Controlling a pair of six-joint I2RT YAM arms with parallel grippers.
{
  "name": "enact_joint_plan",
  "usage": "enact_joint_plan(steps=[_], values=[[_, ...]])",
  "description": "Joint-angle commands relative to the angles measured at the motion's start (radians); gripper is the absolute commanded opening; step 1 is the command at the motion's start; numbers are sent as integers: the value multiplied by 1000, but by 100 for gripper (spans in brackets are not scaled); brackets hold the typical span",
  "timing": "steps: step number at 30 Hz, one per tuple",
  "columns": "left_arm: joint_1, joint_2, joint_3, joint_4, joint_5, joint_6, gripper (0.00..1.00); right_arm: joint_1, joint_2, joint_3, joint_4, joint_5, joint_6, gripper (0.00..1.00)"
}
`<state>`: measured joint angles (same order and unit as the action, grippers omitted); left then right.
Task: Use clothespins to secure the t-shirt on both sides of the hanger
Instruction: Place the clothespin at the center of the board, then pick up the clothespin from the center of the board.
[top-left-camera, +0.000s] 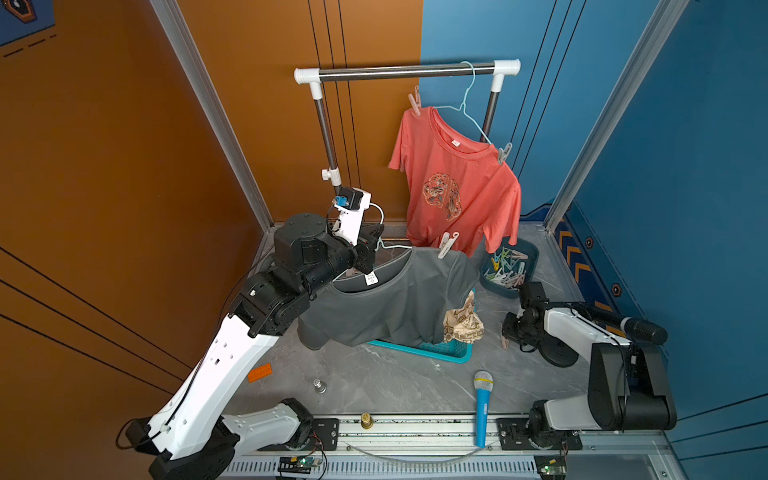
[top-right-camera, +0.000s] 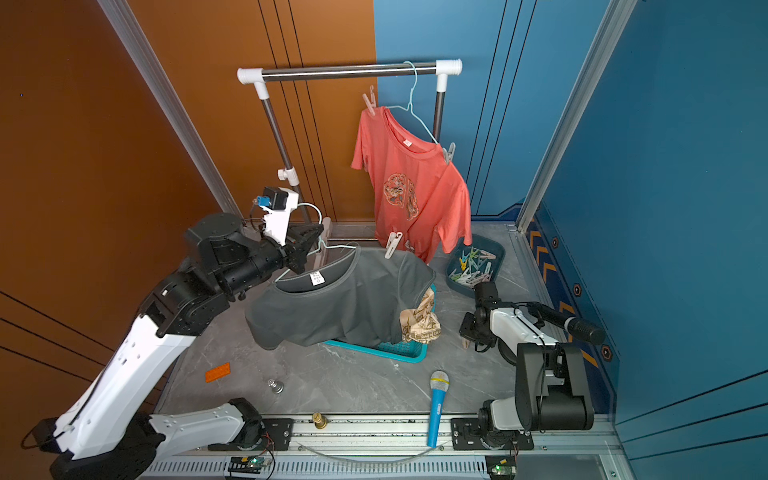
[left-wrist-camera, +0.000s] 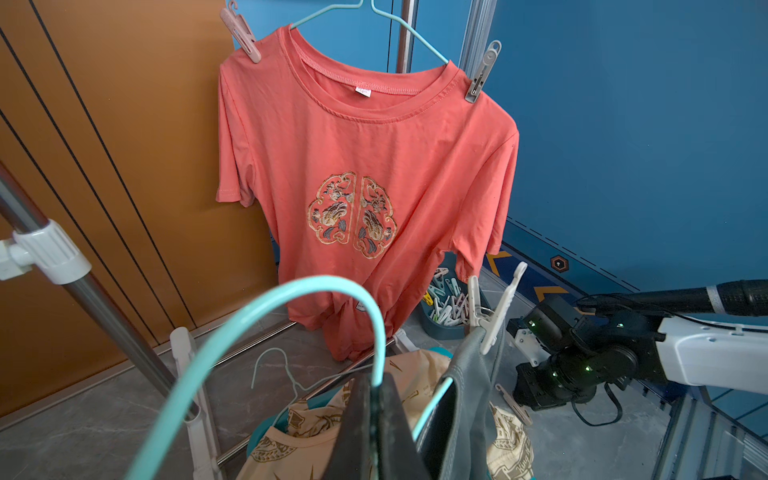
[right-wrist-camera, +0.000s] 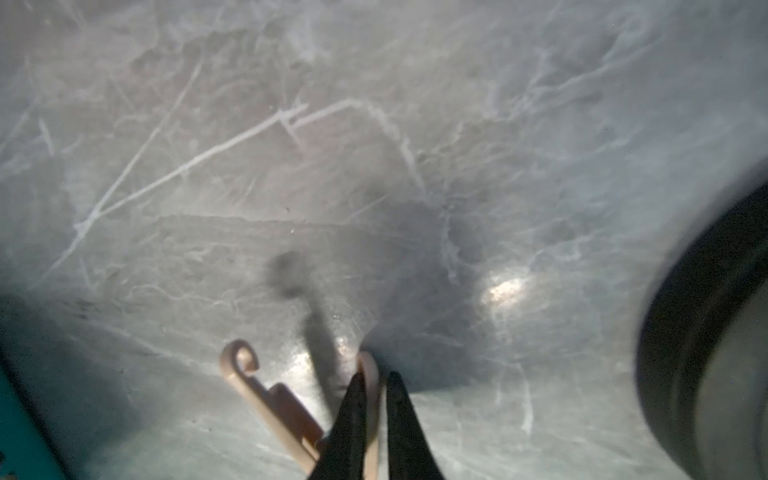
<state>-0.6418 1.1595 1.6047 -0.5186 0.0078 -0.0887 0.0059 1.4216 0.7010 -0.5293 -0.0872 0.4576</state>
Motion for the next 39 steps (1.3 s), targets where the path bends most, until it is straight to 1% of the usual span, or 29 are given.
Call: enact_joint_plan(steps=[1, 3, 6, 12, 17, 19, 25, 30, 33, 39], values=[[4, -8, 0, 49, 8, -16, 6, 1, 1, -15, 23, -7, 35, 26], [4, -1, 6, 46, 9, -14, 6, -4, -12, -19, 19, -9, 41, 36], [4, 8, 14, 41, 9, -11, 6, -4, -46, -17, -3, -5, 46, 44], [4, 16, 14, 45, 9, -8, 6, 4, -126, -10, -54, -11, 59, 54], [5, 26, 17, 49, 11, -8, 6, 44, -117, -1, -70, -18, 71, 62], [5, 28, 17, 49, 14, -8, 6, 55, -96, -6, -62, -12, 72, 61], [5, 35, 30, 38, 12, -8, 6, 45, -23, -3, -9, -13, 69, 51], [5, 29, 32, 31, 4, -8, 6, 22, 40, 21, 15, -45, 60, 43], [6, 28, 32, 26, -2, -8, 6, 16, 50, 25, 22, -57, 61, 39], [5, 32, 32, 29, -6, -8, 6, 8, 29, 16, 17, -68, 64, 35]])
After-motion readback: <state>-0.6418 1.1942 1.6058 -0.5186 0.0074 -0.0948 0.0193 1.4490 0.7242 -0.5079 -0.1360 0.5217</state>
